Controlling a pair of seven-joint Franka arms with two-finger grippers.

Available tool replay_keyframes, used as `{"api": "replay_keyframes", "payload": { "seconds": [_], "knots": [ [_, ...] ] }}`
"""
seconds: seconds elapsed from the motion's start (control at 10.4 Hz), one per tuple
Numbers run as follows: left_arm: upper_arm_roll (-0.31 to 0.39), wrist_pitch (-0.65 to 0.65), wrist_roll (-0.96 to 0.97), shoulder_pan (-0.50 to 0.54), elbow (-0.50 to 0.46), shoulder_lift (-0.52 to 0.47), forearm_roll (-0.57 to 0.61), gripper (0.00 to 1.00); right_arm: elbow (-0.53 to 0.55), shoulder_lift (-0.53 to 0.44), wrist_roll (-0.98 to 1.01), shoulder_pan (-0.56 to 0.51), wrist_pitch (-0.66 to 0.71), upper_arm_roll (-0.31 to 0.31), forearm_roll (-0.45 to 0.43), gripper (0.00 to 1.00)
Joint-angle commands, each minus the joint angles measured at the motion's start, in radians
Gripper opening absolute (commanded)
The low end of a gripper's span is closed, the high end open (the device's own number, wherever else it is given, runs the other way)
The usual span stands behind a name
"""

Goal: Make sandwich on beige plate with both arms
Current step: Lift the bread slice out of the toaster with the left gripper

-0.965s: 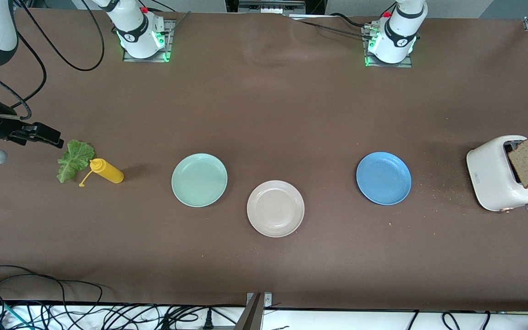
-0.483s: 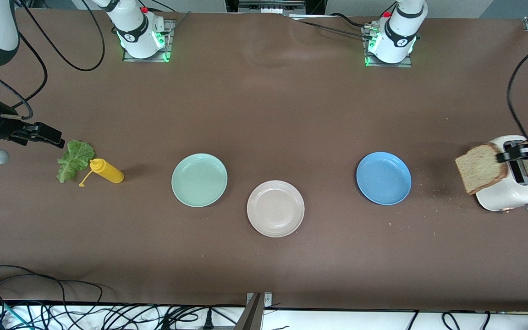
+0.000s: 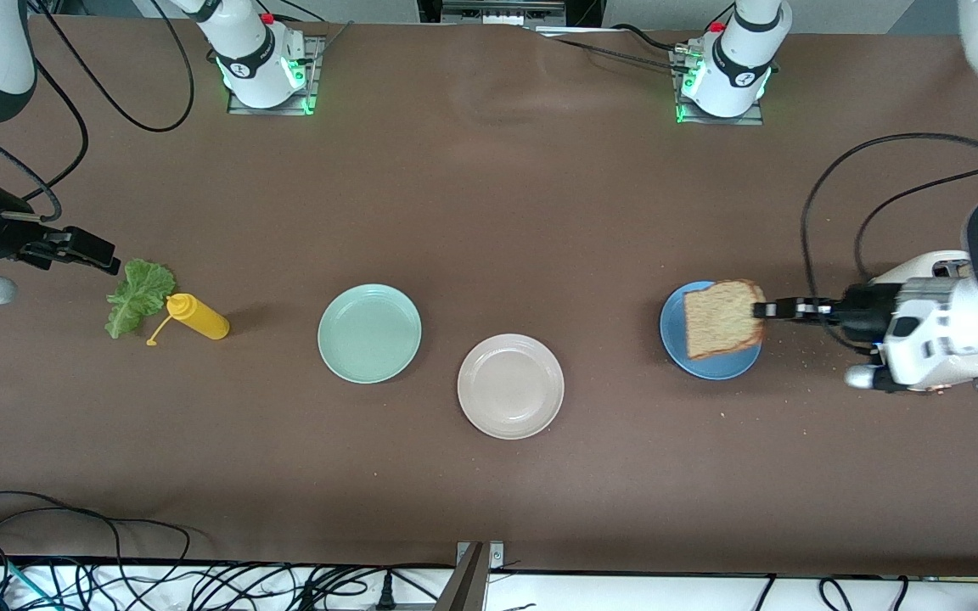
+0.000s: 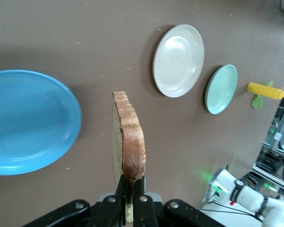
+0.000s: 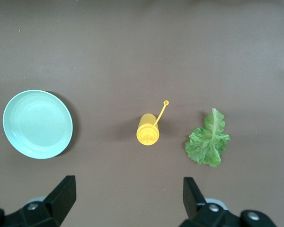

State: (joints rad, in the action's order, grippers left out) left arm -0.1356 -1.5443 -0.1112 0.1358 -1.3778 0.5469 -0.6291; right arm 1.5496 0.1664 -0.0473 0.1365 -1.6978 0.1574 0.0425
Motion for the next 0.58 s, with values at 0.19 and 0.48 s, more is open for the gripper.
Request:
{"api": "replay_keyframes", "payload": {
  "seconds": [0.19,0.48],
  "knots": [
    [0.008,-0.069,-0.022,-0.094,0.043,0.119,-0.248,0.00,-0.019,0.007,-0.013,0.002,0.006,0.001,0.010,1.00],
    [0.010,-0.147,-0.024,-0.150,0.042,0.163,-0.343,0.00,-0.019,0.007,-0.013,0.002,0.006,0.001,0.010,1.00]
  ]
}}
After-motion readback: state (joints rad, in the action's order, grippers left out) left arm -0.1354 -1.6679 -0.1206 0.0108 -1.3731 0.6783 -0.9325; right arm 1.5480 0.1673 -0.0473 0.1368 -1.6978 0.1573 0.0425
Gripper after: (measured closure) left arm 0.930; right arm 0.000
